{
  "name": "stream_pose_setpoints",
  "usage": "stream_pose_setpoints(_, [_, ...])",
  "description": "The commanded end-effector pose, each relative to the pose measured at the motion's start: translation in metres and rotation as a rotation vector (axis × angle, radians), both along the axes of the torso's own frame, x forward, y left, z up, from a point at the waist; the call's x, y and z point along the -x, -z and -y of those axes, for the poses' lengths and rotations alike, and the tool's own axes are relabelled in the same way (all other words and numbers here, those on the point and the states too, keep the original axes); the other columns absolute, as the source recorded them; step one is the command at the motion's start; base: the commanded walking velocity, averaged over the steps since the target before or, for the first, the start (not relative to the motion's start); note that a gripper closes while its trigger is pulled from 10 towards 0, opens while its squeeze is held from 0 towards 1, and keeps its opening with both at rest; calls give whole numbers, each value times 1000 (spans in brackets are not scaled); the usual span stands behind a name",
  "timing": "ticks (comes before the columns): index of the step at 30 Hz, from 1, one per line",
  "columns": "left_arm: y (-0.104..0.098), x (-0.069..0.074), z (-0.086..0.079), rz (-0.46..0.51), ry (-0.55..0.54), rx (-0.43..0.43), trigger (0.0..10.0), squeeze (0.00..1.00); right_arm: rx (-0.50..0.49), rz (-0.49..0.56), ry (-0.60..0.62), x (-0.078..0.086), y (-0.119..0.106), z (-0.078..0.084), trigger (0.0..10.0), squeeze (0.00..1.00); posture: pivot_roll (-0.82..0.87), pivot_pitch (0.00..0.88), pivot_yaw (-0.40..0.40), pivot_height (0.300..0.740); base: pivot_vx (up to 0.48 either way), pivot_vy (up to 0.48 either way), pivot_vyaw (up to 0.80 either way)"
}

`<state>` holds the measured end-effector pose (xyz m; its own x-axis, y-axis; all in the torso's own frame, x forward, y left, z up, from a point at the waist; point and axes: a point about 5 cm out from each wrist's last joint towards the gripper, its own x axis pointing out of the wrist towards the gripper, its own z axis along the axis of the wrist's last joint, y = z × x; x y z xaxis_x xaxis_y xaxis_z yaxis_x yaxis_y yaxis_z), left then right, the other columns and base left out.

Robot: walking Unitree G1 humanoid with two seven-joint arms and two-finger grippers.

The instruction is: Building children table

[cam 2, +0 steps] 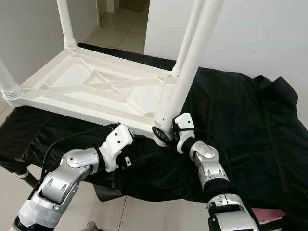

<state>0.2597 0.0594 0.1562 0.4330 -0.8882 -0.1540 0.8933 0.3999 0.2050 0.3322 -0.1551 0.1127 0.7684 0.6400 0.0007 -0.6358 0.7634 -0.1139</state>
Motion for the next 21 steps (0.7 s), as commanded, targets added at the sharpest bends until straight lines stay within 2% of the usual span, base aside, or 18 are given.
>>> stream_pose_setpoints(1, [2,1,1,-1,-39,5,10000,0,-5,-18,14,3,5,7,10000,0,44,45,-110,740,0,0,0])
stream_pose_setpoints(7, [3,2,2,-4,-34,6,10000,0,-24,-13,65,7,4,8,10000,0,40,47,-114,740,0,0,0])
stream_pose_setpoints(8, [3,3,3,-6,-30,6,10000,0,10,-16,185,7,7,11,10000,0,37,47,-114,740,0,0,0])
stream_pose_setpoints(12, [4,3,3,-8,-27,5,10000,0,20,-19,277,6,8,13,10000,0,35,46,-112,740,0,0,0])
stream_pose_setpoints(14, [4,4,3,-9,-22,4,10000,0,-23,-46,360,8,10,11,10000,0,34,45,-110,740,0,0,0])
stream_pose_setpoints(19, [4,4,4,-10,-16,0,10000,0,-61,-83,441,11,13,9,10000,0,33,44,-106,740,0,0,0])
stream_pose_setpoints(21, [4,5,4,-12,-9,-1,10000,0,-101,-95,541,18,15,-1,10000,0,33,42,-105,740,0,0,0])
